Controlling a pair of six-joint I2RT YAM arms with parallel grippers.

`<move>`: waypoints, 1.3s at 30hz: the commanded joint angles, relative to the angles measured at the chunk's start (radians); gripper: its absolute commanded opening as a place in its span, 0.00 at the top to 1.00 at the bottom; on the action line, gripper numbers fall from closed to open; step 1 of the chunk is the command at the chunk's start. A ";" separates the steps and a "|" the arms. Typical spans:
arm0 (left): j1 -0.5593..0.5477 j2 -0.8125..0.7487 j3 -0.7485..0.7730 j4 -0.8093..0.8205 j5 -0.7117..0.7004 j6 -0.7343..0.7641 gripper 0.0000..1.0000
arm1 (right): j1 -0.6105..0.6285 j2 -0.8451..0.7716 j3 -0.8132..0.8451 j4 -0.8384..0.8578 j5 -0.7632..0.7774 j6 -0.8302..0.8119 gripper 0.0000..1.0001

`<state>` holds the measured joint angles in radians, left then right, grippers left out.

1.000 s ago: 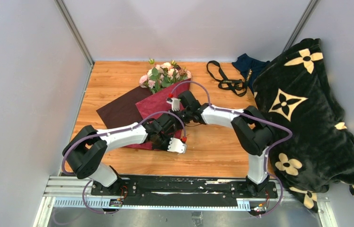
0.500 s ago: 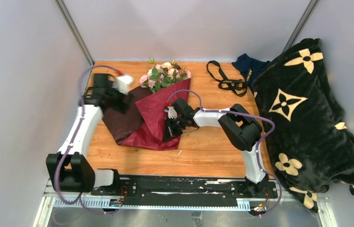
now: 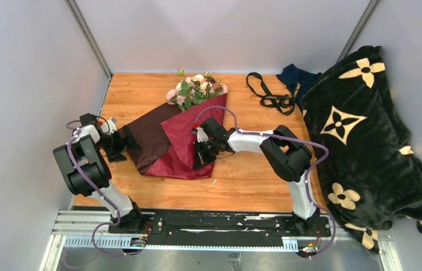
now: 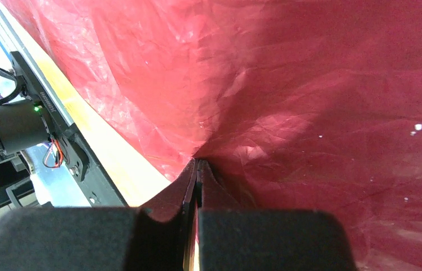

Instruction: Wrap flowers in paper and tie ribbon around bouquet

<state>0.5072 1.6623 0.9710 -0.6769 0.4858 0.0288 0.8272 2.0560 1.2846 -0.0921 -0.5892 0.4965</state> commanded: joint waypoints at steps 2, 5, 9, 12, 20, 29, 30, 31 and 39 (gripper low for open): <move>-0.005 0.074 -0.064 0.060 0.099 -0.068 0.05 | 0.024 0.029 -0.002 -0.107 0.083 -0.048 1.00; -0.013 0.086 -0.097 0.102 0.144 -0.082 0.21 | 0.026 0.026 0.002 -0.107 0.086 -0.045 1.00; -0.038 0.100 -0.111 0.144 0.191 -0.089 0.54 | 0.037 0.045 0.042 -0.147 0.098 -0.068 1.00; -0.051 0.103 -0.110 0.151 0.234 -0.094 0.73 | 0.039 0.056 0.062 -0.182 0.110 -0.075 1.00; -0.076 -0.137 -0.079 0.106 0.270 -0.093 1.00 | 0.037 0.061 0.046 -0.152 0.081 -0.056 1.00; -0.449 -0.336 0.031 0.051 0.219 -0.122 1.00 | 0.016 0.074 0.016 -0.074 0.073 -0.006 1.00; -0.506 -0.328 0.053 0.050 0.195 -0.129 1.00 | 0.014 0.072 0.009 -0.054 0.071 0.007 1.00; -0.556 -0.313 0.077 0.051 0.185 -0.138 1.00 | 0.013 0.069 -0.001 -0.032 0.066 0.018 1.00; -0.667 -0.162 0.264 0.003 0.068 -0.160 1.00 | -0.002 -0.003 -0.085 0.165 0.059 0.116 1.00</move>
<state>-0.1616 1.4681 1.1782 -0.6113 0.6594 -0.1284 0.8368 2.0518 1.2377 0.0257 -0.5865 0.5770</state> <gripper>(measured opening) 0.009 0.009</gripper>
